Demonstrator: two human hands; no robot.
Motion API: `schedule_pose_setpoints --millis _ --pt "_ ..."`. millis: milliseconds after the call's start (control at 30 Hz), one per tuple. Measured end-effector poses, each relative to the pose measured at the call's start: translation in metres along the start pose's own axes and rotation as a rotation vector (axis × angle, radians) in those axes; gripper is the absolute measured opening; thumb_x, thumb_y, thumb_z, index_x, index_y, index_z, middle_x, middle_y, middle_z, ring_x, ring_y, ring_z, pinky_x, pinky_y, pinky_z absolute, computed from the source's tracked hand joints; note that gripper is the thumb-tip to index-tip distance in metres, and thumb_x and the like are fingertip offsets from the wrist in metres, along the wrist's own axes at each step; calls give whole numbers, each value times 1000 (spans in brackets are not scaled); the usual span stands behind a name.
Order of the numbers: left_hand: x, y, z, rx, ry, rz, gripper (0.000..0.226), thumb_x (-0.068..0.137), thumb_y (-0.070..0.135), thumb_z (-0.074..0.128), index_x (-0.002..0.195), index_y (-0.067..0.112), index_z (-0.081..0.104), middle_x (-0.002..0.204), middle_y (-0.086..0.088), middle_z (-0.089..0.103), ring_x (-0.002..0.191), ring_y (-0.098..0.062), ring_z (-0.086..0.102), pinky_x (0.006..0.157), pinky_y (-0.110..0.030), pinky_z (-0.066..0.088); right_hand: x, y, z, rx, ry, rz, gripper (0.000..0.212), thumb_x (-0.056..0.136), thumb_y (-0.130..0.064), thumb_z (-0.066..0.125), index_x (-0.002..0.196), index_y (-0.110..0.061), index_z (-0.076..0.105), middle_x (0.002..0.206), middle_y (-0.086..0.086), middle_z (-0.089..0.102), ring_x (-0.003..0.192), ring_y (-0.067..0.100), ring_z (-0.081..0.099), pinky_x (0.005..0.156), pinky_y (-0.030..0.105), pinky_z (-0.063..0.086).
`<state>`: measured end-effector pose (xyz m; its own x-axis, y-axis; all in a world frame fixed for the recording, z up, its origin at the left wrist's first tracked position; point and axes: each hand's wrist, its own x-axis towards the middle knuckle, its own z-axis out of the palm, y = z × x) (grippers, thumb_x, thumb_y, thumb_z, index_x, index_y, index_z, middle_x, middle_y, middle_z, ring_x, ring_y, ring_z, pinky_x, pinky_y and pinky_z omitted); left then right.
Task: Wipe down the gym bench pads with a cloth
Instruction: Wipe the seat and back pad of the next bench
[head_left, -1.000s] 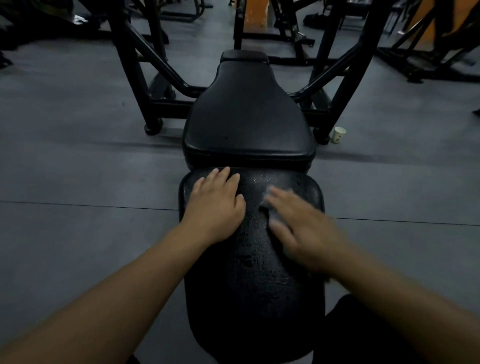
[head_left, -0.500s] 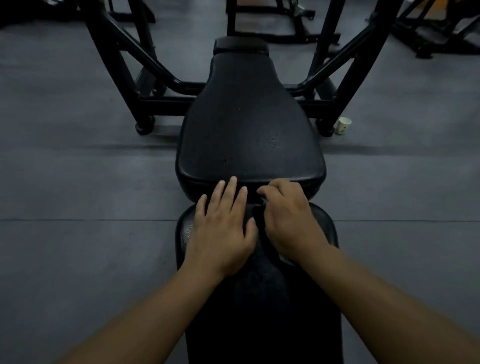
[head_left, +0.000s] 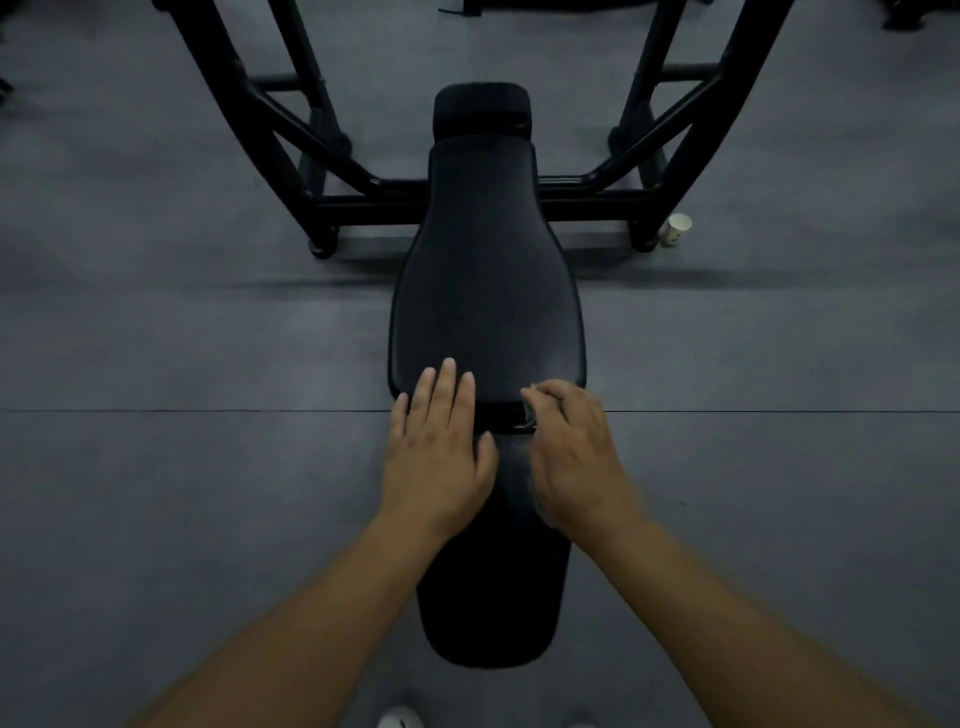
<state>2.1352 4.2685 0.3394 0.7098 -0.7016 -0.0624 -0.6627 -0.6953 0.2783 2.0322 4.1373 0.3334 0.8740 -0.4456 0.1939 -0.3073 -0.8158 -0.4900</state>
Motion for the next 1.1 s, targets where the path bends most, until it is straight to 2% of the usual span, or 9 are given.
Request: schedule_pose_setpoints --millis 100,167,400,600,700,800,933,1033,1100 --pt "1 12 -37 -6 -14 -20 74 92 49 17 159 18 18 168 -3 7 154 -20 2 124 -44 5 10 -13 -32 -2 -2 11 46 88 -7 45 131 0 57 129 16 53 114 27 48 100 33 41" --pt "9 10 -45 -8 -24 -34 75 91 49 16 159 17 18 168 -3 5 154 -19 1 124 -44 4 23 -18 -35 -7 -15 6 48 89 -11 39 132 0 58 128 16 54 114 27 47 99 35 43" --pt "81 -50 -22 -51 -124 -6 75 92 47 16 160 16 11 168 -3 0 154 -19 -3 124 -41 1 93 -11 23 -36 -87 104 46 86 0 53 132 1 57 129 18 53 117 33 49 99 45 48" --pt "138 -107 27 -47 -190 -11 72 93 43 26 158 13 19 167 -6 10 154 -22 7 123 -42 5 125 11 85 -34 -161 243 49 88 -13 38 131 2 56 129 18 51 117 32 46 101 42 45" --pt "147 -123 66 -31 -232 -40 71 94 41 27 158 12 21 167 -8 12 153 -23 10 123 -44 10 132 34 112 -1 -204 265 52 91 -19 32 134 1 53 134 18 48 121 29 42 104 37 37" --pt "158 -125 112 -29 -255 -41 71 93 42 27 157 10 21 167 -9 12 153 -25 11 123 -46 12 142 76 144 -9 -243 239 48 95 -18 36 136 0 52 137 18 47 125 29 41 107 38 36" --pt "183 -129 162 28 -226 3 69 95 41 29 156 8 26 165 -11 18 153 -27 15 123 -49 18 150 127 194 -108 -250 266 51 99 -17 52 145 2 42 151 22 36 140 37 33 115 51 32" --pt "206 -132 186 83 -212 78 67 97 42 28 155 9 30 164 -11 23 152 -27 20 122 -49 23 151 138 222 -177 -256 235 61 101 -35 44 150 -1 34 158 20 29 148 34 23 122 48 20" --pt "212 -132 194 110 -175 88 66 97 41 26 155 9 30 164 -10 23 152 -27 20 122 -48 21 158 137 231 -188 -202 213 62 100 -37 36 150 -1 34 158 18 31 148 31 23 122 47 19"
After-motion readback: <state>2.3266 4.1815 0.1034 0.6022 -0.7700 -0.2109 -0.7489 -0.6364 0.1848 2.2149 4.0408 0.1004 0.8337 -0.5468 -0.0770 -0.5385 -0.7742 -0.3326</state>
